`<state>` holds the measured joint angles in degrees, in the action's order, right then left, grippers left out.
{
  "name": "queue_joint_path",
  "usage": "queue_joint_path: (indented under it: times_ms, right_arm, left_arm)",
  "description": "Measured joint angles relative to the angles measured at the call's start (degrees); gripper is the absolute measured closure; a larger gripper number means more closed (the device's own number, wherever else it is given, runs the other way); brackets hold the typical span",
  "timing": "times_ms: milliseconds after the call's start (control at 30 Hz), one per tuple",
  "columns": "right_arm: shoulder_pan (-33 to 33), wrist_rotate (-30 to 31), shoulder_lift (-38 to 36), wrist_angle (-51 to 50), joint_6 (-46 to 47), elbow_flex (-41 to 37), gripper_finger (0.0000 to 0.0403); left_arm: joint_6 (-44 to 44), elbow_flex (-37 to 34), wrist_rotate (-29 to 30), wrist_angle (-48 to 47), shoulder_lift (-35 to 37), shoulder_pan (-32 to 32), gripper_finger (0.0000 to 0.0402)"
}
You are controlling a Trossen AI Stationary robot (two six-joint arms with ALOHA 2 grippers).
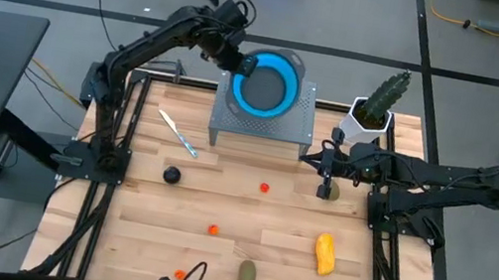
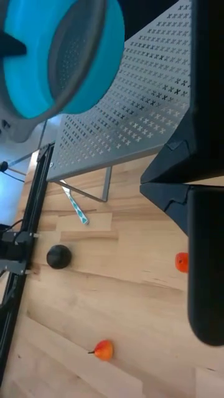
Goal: Pick & Place Fruit
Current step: Put the blue strainer bowl on the shelf
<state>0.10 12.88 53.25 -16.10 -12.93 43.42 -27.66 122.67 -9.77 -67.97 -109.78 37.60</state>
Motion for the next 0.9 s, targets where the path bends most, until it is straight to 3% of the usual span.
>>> queue_joint_path:
  times_ms: [133,400,667,900]
  right_arm:
    - [0.0,0.0,0.0,0.06,0.0,0.0,0.0395]
    - [-0.01,-0.02,0.0,0.07,-0.01,0.0,0.0395]
    - [0.0,-0.02,0.0,-0.04,-0.2,0.0,0.0395]
    - [0.0,-0.04,0.0,-0.4,-0.18,0.0,0.0395]
  left_arm:
    - [-0.48,0.0,-0.76,3.83,0.0,-0.82,0.039]
    - [-2.38,-0.01,1.37,5.78,-0.69,-1.37,0.0378]
    - [-4.73,-0.06,-1.16,13.73,-1.99,-3.02,0.0388]
    - [-3.34,-0.22,3.56,12.93,-3.3,-4.54,0.039]
